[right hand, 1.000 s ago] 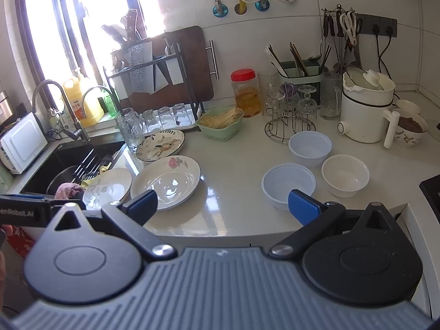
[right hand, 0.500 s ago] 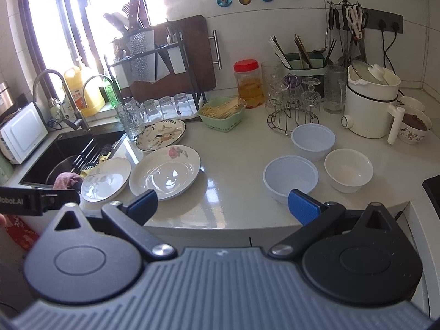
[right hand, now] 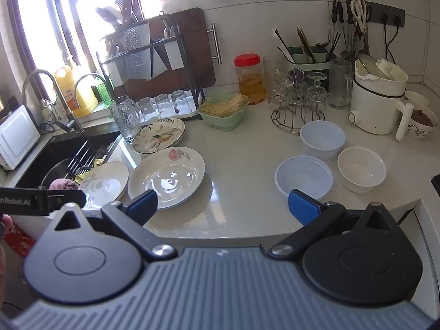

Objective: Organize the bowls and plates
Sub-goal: 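Move both grippers toward the white leaf-pattern plate by the sink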

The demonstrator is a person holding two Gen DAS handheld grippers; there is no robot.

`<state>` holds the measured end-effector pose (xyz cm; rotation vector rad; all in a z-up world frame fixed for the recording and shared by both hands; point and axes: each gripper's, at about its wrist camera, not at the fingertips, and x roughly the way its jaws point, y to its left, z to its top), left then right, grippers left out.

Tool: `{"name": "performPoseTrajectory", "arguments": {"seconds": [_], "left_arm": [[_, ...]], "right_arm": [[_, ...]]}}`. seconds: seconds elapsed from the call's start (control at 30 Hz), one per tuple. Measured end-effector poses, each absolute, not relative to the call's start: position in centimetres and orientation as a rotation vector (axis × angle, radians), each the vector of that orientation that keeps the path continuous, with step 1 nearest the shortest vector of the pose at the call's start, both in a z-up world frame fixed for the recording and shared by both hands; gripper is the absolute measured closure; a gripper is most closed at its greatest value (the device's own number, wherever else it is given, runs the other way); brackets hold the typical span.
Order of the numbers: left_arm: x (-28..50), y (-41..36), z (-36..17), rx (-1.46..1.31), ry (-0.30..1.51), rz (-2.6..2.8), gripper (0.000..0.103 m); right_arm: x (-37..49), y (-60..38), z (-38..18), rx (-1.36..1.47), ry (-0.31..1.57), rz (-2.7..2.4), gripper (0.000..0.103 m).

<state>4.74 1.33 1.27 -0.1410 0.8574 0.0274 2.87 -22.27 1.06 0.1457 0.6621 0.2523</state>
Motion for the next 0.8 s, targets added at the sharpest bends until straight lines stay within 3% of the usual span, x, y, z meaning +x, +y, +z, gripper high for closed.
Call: {"name": "performPoseTrajectory", "arguments": {"seconds": [0.8], "left_arm": [[14.9,12.3,-1.0,-0.131,0.896,-0.035,0.001]], "right_arm": [[9.2,-11.4,0.1,0.145,0.712,0.229,0.0]]}}
